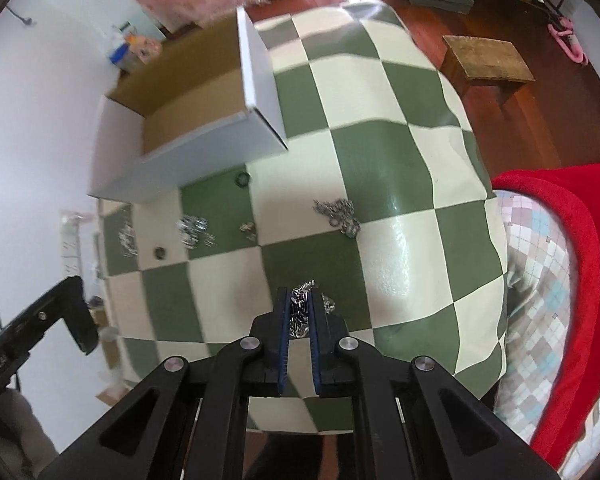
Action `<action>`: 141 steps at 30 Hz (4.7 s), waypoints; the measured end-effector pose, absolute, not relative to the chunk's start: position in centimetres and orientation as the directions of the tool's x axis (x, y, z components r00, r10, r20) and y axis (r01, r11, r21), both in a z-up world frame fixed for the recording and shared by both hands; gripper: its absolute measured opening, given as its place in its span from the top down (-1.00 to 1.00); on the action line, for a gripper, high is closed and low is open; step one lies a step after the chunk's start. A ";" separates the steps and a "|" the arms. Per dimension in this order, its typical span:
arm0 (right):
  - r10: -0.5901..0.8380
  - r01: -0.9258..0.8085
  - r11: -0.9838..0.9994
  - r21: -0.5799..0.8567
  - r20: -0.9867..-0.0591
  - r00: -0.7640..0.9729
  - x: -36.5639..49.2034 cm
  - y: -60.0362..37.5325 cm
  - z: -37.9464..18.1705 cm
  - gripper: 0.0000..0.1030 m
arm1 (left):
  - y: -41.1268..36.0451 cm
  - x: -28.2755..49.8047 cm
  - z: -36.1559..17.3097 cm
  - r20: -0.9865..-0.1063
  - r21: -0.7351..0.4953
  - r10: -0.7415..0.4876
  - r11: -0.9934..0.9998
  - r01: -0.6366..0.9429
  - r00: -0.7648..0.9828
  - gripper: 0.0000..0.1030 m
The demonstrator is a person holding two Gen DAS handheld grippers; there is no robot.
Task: Organize jewelry
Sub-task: 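Close right tool on silver chain while left tool lifts the watch, then carry watch with left tool into box while right tool carries chain in and releases, then open left tool to drop watch in box and withdraw both tools, then grasp silver hoop earrings with left tool while right tool grasps another silver chain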
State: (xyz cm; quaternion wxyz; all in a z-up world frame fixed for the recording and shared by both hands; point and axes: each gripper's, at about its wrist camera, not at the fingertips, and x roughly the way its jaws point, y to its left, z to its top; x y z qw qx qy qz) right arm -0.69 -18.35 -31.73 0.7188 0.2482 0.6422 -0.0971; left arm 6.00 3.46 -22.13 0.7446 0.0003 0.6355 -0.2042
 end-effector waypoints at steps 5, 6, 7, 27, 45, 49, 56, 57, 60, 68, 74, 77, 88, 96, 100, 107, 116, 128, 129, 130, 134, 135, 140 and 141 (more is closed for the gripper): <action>0.191 0.444 0.853 0.275 -0.956 0.224 -0.7 -18.8 -28.1 0.83 | 3.1 6.1 -19.6 -0.935 -0.265 -0.325 0.907 0.328 0.143 0.17; 0.195 0.440 0.852 0.285 -0.951 0.240 -0.7 -18.8 -27.3 0.83 | 3.0 6.1 -19.0 -0.932 -0.265 -0.329 0.904 0.336 0.149 0.17; 0.198 0.435 0.850 0.297 -0.945 0.258 -0.5 -18.7 -26.3 0.83 | 2.9 6.2 -18.7 -0.931 -0.266 -0.332 0.903 0.338 0.154 0.18; 0.187 0.318 0.870 0.376 -0.850 0.492 8.5 -20.1 -11.2 0.83 | -3.2 13.4 -12.4 -0.895 -0.249 -0.374 0.870 0.425 0.242 0.18; 0.310 0.352 0.835 0.424 -0.889 0.337 14.6 -21.4 -22.1 0.83 | -4.3 18.8 -22.5 -0.944 -0.273 -0.316 0.911 0.308 0.099 0.17; 0.336 0.355 0.839 0.412 -0.906 0.259 15.4 -21.1 -25.8 0.82 | -4.5 19.2 -24.6 -0.953 -0.268 -0.297 0.920 0.285 0.063 0.15; 0.323 0.319 0.874 0.366 -0.929 0.180 16.1 -19.8 -28.1 0.71 | -4.6 19.1 -25.7 -0.972 -0.209 -0.231 0.938 0.276 0.049 -0.19; 0.317 0.315 0.879 0.358 -0.932 0.175 16.0 -19.6 -28.2 0.55 | -4.5 19.1 -25.8 -0.972 -0.214 -0.233 0.939 0.270 0.041 -0.57; 0.293 0.315 0.889 0.331 -0.942 0.163 15.8 -19.5 -28.2 0.23 | -4.2 19.0 -25.7 -0.972 -0.208 -0.229 0.942 0.263 0.052 -0.67; 0.097 0.298 0.945 0.135 -0.985 0.140 14.2 -19.4 -27.0 -0.68 | -2.1 18.0 -22.9 -0.965 -0.115 -0.166 0.963 0.243 0.203 -0.99; 0.004 0.294 0.955 0.046 -0.990 0.143 12.6 -18.4 -26.0 -0.84 | -0.6 16.7 -20.5 -0.942 0.004 -0.075 0.972 0.234 0.328 -1.00; -0.031 0.295 0.955 0.019 -0.986 0.161 11.8 -17.8 -25.2 -0.85 | 0.5 15.8 -19.2 -0.932 0.018 -0.063 0.975 0.220 0.358 -1.00; -0.116 0.311 0.950 -0.013 -0.942 0.316 7.8 -14.6 -19.8 -0.86 | 3.1 11.0 -13.7 -0.870 0.053 -0.053 0.978 0.200 0.490 -1.00; -0.097 0.335 0.942 0.027 -0.933 0.347 5.0 -14.2 -18.1 -0.87 | 3.9 7.8 -12.8 -0.856 0.077 -0.031 0.980 0.185 0.516 -1.00; -0.112 0.351 0.936 0.008 -0.941 0.321 3.4 -14.6 -19.4 -0.87 | 4.0 6.2 -15.4 -0.867 0.109 0.005 0.977 0.181 0.498 -1.00; -0.126 0.398 0.917 -0.024 -0.965 0.231 0.2 -16.9 -25.6 -0.87 | 4.0 3.8 -23.1 -0.889 0.173 0.065 0.964 0.200 0.454 -1.00; -0.061 0.511 0.859 0.023 -0.987 0.148 -2.2 -21.3 -34.0 -0.86 | 5.1 5.5 -29.4 -0.931 0.150 0.087 0.977 0.153 0.355 -1.00; 0.012 0.506 0.857 0.095 -0.986 0.165 2.3 -22.0 -39.0 -0.56 | 7.1 8.6 -31.3 -0.960 0.074 0.054 0.995 0.062 0.277 -1.00; 0.003 0.501 0.861 0.092 -0.984 0.177 2.5 -21.8 -38.9 -0.54 | 7.2 8.8 -31.3 -0.963 0.061 0.043 0.996 0.060 0.268 -1.00; -0.008 0.495 0.865 0.082 -0.984 0.176 2.8 -21.5 -38.9 -0.53 | 7.1 9.0 -31.4 -0.965 0.047 0.030 0.997 0.059 0.259 -1.00; -0.043 0.485 0.873 0.048 -0.984 0.175 2.9 -21.0 -38.7 -0.40 | 6.9 9.6 -31.6 -0.976 -0.031 -0.041 0.998 0.050 0.216 -1.00; -0.051 0.484 0.874 0.043 -0.983 0.179 2.8 -20.9 -38.7 -0.30 | 6.9 9.7 -31.7 -0.976 -0.057 -0.066 0.997 0.047 0.206 -1.00; -0.107 0.471 0.882 -0.007 -0.977 0.184 2.2 -20.7 -37.5 0.74 | 6.1 10.4 -32.4 -0.979 -0.126 -0.132 0.991 0.047 0.156 -0.99; -0.110 0.465 0.885 -0.014 -0.977 0.180 2.2 -20.8 -37.4 0.78 | 5.8 10.5 -32.7 -0.979 -0.128 -0.135 0.990 0.054 0.150 -0.94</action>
